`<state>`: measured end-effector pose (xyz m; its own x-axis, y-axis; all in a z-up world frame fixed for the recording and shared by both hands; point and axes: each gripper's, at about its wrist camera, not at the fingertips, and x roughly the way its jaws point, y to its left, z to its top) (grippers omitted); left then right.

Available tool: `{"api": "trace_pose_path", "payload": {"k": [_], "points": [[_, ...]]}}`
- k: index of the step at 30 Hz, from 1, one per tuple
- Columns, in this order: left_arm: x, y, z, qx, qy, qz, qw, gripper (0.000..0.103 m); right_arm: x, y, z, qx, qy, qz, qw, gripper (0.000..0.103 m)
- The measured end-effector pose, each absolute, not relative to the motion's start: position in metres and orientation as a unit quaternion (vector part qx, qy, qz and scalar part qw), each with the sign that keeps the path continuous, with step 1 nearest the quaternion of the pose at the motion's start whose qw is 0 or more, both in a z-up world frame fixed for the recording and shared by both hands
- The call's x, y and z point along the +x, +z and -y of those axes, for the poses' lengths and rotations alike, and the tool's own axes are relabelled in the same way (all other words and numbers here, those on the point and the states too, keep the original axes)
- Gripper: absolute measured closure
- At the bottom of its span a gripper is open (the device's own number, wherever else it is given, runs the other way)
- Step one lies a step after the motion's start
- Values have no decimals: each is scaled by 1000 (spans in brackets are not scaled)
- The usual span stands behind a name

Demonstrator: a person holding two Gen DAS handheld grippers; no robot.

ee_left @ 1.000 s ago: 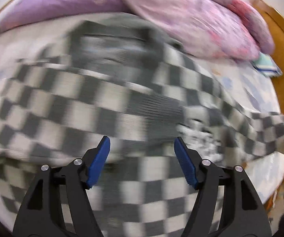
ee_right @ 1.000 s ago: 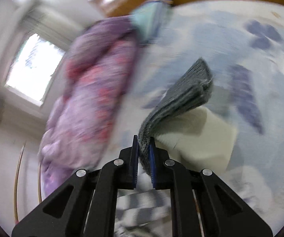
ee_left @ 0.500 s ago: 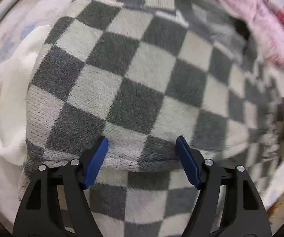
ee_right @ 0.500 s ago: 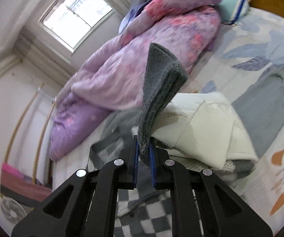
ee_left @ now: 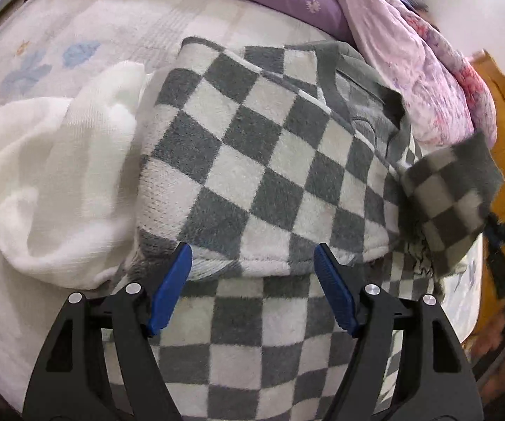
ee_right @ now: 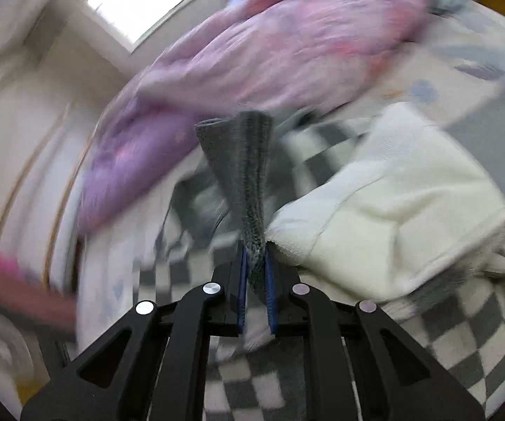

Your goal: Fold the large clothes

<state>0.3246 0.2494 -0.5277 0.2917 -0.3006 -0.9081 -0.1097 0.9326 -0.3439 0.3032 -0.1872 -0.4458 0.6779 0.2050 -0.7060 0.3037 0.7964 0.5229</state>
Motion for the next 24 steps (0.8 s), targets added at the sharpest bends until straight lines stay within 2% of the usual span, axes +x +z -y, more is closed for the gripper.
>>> {"api": "trace_pose_path", "payload": {"k": [4,10,18,24], "points": [[318,-528,-251,-181,-59,-588,786,30,288,-411,281,314,-91,-352,877,95],[317,-531,-230,-217,-56,-595,772,30,286,-351,320,114,-130,-350,920,95],[340,-506,-144,-199,-126,-587,775,30,295,-381,292,72,-51,-387,918,95],[377,-476,-55,-232,-206,-569,761,25,306,-418,265,55,5,-419,906,95]]}}
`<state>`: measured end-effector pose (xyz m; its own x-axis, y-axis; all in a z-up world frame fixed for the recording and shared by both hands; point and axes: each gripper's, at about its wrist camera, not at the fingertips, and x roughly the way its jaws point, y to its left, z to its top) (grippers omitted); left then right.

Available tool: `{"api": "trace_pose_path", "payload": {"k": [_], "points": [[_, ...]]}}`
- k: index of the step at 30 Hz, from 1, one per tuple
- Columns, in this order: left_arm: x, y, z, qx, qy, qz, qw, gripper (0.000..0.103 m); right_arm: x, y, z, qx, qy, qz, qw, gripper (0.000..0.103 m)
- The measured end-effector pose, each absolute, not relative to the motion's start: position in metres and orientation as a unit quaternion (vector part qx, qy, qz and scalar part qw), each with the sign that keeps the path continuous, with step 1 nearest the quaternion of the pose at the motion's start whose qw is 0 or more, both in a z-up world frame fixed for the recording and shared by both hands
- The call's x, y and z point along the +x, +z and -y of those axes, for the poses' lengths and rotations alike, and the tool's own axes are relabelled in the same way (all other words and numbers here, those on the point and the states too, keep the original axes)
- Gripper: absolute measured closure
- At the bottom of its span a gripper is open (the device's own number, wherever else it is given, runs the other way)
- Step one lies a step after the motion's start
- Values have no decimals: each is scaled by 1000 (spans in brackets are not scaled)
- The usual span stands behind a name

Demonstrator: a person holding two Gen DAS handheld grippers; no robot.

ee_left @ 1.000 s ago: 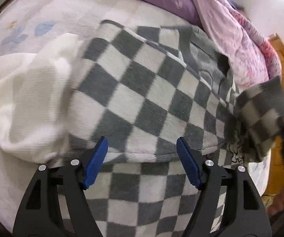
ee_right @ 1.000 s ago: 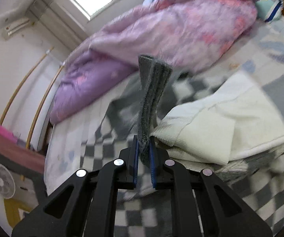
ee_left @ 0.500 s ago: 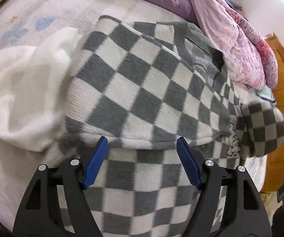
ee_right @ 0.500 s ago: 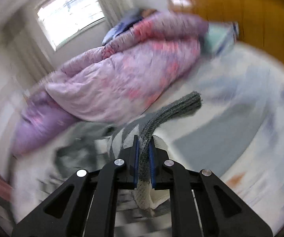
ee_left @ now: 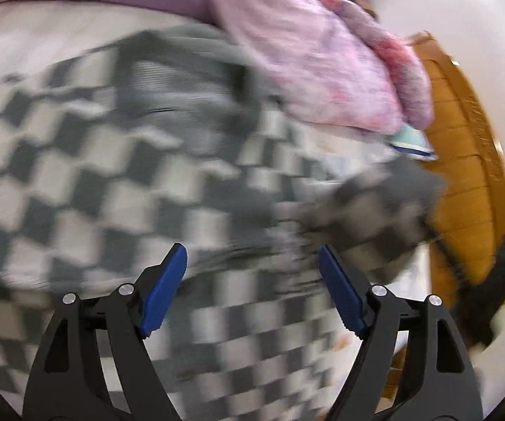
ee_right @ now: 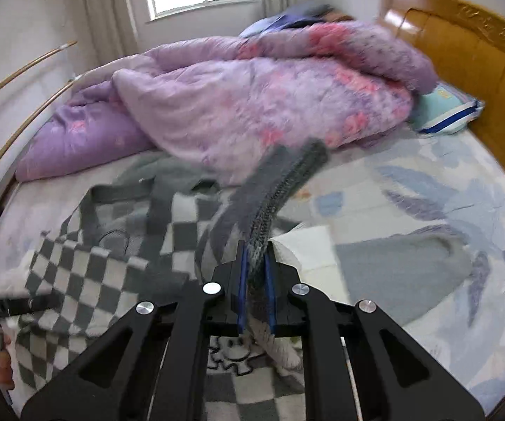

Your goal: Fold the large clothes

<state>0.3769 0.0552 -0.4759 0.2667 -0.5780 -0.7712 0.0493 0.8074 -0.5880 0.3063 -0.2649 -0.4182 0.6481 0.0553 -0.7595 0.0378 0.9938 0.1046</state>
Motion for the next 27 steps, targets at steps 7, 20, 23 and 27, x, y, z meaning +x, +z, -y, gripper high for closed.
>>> {"api": "trace_pose_path", "payload": {"k": [7,20,23,27], "points": [[439,-440,61,-259,-298,-578,714,14,304,-435,262,61,52,-437,896,95],[461,-481,157,-63,-251,-649,715,55,299,-440,270,85,73,-446,888,94],[460,-474,141,-75,-249,-631,731,84,300,-441,267,85,80,-448,886,93],[449,-459,94,-119,-231,-591,763,86,302,-442,263,104,85,-448,884,68]]}}
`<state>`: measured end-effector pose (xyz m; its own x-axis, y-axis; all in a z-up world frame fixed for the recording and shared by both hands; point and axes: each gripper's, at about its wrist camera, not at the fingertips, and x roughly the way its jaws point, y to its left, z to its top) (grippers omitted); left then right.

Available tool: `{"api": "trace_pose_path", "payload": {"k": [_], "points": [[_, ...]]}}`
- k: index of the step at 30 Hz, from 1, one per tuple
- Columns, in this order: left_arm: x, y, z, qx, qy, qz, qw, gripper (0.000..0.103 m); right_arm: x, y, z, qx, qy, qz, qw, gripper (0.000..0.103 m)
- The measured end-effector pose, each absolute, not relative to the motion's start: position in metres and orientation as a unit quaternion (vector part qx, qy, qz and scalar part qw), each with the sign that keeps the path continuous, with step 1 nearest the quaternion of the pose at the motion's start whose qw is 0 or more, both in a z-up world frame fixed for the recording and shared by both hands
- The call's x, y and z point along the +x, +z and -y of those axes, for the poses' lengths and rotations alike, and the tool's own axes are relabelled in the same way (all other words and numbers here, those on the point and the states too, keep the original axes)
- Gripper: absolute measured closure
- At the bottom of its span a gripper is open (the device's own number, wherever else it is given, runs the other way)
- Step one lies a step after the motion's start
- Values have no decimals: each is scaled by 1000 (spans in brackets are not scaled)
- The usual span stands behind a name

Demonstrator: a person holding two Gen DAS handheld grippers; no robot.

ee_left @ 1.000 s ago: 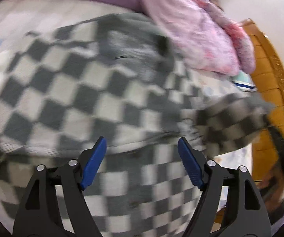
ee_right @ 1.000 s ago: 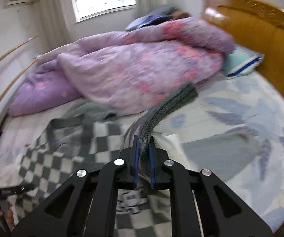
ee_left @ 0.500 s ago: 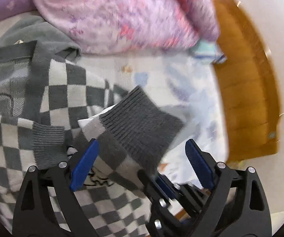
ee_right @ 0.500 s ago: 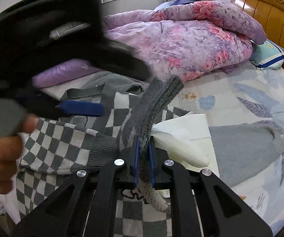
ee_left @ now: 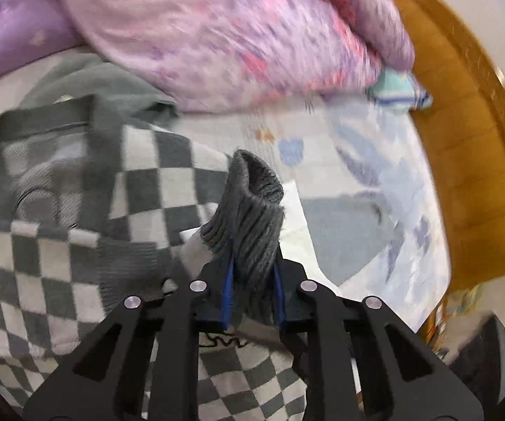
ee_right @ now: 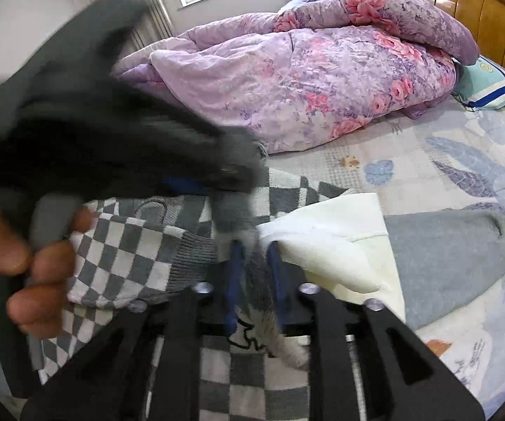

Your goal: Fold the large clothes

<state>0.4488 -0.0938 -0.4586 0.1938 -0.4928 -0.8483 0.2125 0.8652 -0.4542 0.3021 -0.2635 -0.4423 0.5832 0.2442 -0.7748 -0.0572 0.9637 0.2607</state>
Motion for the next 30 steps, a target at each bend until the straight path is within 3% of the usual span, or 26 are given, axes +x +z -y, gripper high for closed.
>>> {"api": "trace_pose_path", "payload": {"k": [13,16,18,24,30], "points": [[395,-473,-70,-250,-179,-546,780,87,295,-465,226,185,163,-488,838,44],[384,-489,-103,-279,-171,-546,771,87,303,-490,251,311,165,-509,785,43],[376,-497,-124,-277,-165,-545,774,87,308,-500,258,338,149,-520,770,43],[355,-503,-186,-287,-147,-506,800,87,313,-487,203,298,171,-533,773,43],[349,-511,-209,-283,-155,-508,798,87,328,-520,130,328,172,-570,734,41]]}}
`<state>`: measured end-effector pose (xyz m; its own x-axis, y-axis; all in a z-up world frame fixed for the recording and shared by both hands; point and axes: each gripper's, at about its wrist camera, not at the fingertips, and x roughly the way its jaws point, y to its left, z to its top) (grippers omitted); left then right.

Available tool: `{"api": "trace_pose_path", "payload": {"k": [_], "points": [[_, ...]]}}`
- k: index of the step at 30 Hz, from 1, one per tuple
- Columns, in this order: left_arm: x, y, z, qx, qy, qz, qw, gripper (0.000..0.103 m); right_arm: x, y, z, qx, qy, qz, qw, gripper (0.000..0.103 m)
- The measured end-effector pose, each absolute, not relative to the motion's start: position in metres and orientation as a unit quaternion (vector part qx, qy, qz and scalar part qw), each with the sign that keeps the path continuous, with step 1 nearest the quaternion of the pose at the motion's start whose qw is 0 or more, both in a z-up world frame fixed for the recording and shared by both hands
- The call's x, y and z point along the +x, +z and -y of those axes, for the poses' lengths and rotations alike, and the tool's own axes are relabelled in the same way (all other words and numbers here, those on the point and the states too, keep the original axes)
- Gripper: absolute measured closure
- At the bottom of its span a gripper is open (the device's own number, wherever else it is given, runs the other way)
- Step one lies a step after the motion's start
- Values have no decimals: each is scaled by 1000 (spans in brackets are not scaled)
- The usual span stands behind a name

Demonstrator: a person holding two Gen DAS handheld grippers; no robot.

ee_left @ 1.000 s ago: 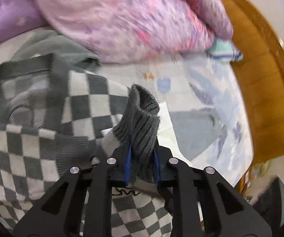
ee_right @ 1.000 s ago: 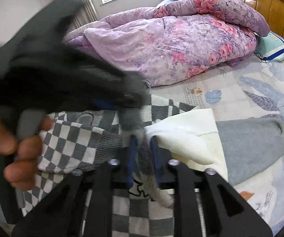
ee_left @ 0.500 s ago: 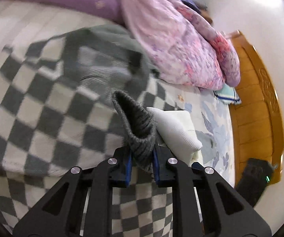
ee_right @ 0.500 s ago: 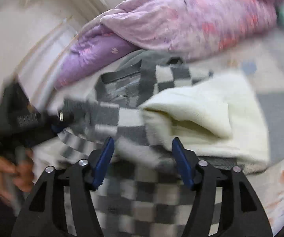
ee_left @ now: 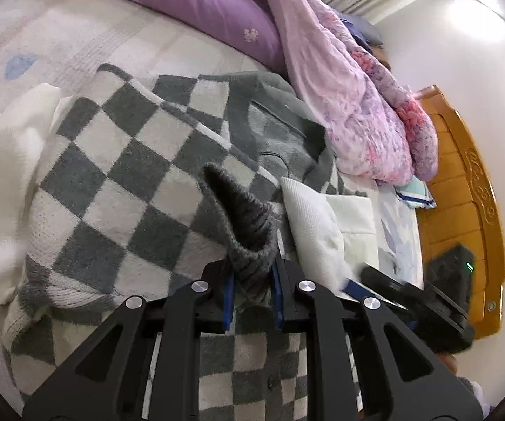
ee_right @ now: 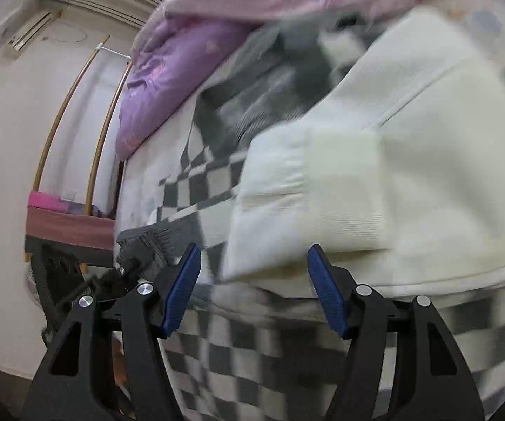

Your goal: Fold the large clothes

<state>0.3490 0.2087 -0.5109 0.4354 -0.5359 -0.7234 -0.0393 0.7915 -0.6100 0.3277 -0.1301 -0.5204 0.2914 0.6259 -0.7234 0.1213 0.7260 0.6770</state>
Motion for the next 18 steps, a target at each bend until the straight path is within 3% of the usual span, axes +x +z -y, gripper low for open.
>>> {"api": "trace_pose_path", "payload": {"k": [2,3,4,7,11,15,18], "points": [[348,-508,-206,-272,-166,-507,801,87,334,-535,119,332,137,-584,728,48],[348,-507,-205,-267,-165,-508,802,87,335,-536,119,338,135,-578,731,65],[348,-506,-206,-265,-166,-508,803,87,337,-536,120,325,121,-578,739,91],[351,-508,-206,-264,-172,-512,799,87,339,-537,127,319,123,-574,744,98],[351,-510,-206,-269,-172,-509,800,87,337,-532,134,321,106,-582,740,92],[350,-506,-203,-277,-172,-501,801,87,335,-540,120,296,107,-600,735,92],[352,-502,-200,-276,-170,-498,805,87,336,-547,121,325,121,-597,723,99]]}}
